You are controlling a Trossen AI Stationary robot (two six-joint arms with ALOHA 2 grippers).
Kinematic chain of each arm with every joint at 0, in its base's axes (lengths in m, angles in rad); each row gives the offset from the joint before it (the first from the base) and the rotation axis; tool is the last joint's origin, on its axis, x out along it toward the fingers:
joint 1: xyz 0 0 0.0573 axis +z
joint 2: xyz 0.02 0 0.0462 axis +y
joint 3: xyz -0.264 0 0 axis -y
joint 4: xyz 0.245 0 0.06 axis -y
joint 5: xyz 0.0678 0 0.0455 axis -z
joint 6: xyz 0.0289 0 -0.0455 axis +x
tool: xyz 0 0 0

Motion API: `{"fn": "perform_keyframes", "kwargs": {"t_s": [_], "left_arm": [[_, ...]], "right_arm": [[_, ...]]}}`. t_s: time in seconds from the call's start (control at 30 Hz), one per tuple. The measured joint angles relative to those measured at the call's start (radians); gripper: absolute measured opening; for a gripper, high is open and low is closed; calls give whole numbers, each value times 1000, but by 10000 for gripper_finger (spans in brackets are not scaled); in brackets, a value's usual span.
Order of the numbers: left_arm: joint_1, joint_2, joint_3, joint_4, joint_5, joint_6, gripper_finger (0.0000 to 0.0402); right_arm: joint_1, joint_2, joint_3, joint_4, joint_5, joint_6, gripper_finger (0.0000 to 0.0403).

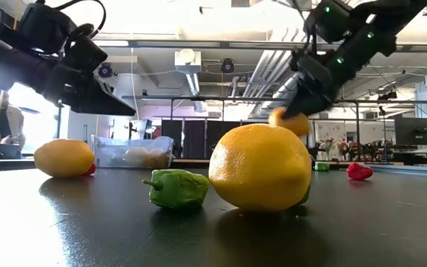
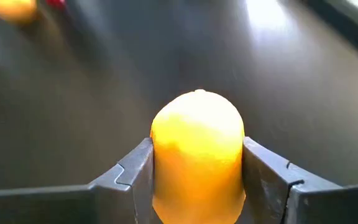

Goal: Sort produce into baskets
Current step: Put the yellow lemon into the black bin

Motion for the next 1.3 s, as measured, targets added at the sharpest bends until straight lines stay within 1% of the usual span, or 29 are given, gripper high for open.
{"fn": "perform_keyframes", "kwargs": {"t_s": [0.2,0.4,0.47,0.6,0.7,0.8,0.93,1.07,1.3], "left_arm": [[11,0,1,86,-8,-37,0],[32,0,1,143,85,-86,0],[38,0,3,159,100,-84,0],[49,0,40,141,102,-69,0],[58,0,92,112,102,-67,0],[63,0,150,57,106,-38,0],[63,0,211,9,107,14,3],[64,0,255,17,86,36,24],[61,25,266,59,83,29,84]], "right_arm": [[0,10,2,255,-67,-71,174],[0,75,2,516,-84,-164,174],[0,117,2,611,-115,-192,174],[0,221,2,817,-202,-223,174],[0,298,2,915,-246,-224,174],[0,360,2,999,-259,-233,174],[-3,394,2,1085,-260,-255,174],[1,397,2,1176,-260,-264,174],[23,397,3,1270,-269,-237,174]]}}
